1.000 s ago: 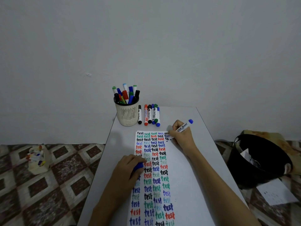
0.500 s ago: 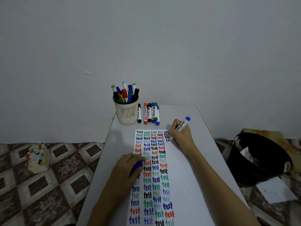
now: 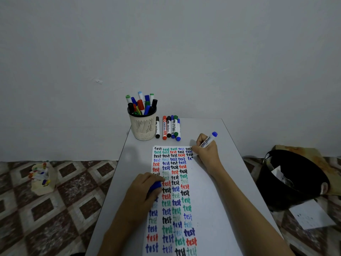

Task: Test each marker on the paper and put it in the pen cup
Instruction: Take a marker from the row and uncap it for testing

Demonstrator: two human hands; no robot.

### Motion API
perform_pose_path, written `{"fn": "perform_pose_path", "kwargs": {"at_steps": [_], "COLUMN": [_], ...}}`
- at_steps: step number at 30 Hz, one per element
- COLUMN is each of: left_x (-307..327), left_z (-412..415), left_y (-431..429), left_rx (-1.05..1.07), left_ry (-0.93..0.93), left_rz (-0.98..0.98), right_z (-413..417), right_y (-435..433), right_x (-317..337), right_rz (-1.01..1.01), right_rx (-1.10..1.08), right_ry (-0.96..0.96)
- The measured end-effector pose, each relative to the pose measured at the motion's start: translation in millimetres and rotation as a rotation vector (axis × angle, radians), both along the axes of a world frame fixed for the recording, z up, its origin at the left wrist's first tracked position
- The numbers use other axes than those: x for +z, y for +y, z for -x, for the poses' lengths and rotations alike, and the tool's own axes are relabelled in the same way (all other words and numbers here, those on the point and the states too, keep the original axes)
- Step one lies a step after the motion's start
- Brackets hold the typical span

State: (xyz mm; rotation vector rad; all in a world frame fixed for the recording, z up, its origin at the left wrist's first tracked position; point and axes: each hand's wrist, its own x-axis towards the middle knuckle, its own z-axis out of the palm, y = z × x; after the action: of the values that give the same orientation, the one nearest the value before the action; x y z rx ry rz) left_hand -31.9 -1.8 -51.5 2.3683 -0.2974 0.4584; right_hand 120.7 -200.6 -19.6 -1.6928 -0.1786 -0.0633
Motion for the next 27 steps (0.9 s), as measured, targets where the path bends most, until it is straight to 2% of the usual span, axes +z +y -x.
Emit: {"fn": "perform_pose_path", "kwargs": {"at_steps": [8,18,27], "left_x": [2.3,5.3,6.8], "left_z": [1.0,3.1,4.4], "left_y": [-0.4,-1.8,-2.4], "left_rx": [-0.002,-0.005,-0.003], "left_ry": [0.002,0.022,0.036], "left_rz": [0.013,0.038,0.069], "right_z": [-1.9,-0.3,-0.6], "right_y": [-0.2,0.9,1.1], "right_x": [-0.4,-0.3,0.7], "right_rz": [0.029,-0.036,-0.01], "right_rx": [-0.001,-0.066,-0.002], "right_ry": [-0.008,-0.033,0.012]}}
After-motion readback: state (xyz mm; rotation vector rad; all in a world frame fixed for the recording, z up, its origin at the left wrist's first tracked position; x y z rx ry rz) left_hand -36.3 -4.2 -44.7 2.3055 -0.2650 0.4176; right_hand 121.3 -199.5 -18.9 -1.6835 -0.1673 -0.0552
